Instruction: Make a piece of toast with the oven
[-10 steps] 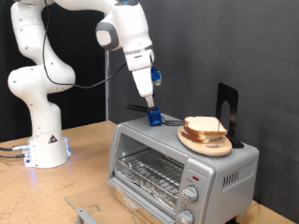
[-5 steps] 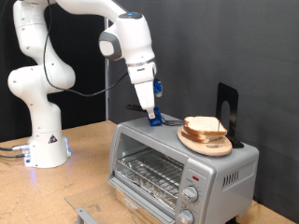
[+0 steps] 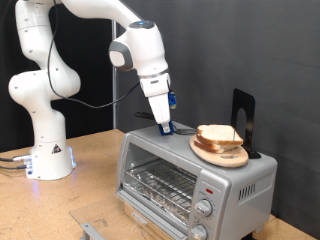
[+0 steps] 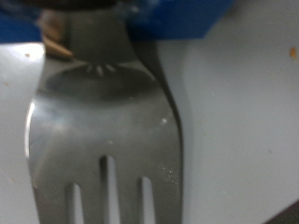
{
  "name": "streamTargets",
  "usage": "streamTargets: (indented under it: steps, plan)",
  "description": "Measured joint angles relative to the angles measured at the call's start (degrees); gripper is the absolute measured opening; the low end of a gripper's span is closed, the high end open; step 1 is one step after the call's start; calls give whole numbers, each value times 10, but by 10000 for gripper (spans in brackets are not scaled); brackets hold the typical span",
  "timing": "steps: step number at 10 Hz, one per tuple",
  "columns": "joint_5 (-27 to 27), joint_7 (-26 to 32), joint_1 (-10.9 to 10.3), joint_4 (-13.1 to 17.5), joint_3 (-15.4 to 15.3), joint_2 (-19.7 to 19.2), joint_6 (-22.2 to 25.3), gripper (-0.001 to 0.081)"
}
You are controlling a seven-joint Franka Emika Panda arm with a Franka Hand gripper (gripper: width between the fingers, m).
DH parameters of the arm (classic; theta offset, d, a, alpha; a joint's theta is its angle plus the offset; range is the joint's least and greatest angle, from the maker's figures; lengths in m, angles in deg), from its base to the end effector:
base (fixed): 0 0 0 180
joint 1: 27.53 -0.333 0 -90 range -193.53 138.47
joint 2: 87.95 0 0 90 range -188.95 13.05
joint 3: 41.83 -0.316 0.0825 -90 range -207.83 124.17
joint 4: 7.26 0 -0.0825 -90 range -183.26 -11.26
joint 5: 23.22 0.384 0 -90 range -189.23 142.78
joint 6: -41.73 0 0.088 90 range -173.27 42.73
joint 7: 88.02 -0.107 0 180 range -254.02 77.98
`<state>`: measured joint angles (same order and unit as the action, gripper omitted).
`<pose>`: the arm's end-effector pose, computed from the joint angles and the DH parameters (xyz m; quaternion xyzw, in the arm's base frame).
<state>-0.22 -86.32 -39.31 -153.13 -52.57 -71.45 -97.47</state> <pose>0.4098 0.1708 0.3871 -0.9872 -0.0676 -0.0633 0.1297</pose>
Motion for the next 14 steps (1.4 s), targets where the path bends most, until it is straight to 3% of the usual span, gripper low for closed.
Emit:
streamTargets:
  steps: [2, 3, 4, 5, 6, 14]
  plan:
    - [4, 0, -1, -1, -5, 0, -5, 808]
    - [4, 0, -1, -1, -6, 0, -5, 699]
    - [4, -1, -1, -2, -6, 0, -5, 699]
    - [4, -3, -1, -2, -6, 0, -5, 558]
    - [4, -4, -1, -2, -6, 0, -5, 485]
    - [11, -5, 0, -2, -5, 0, -6, 485]
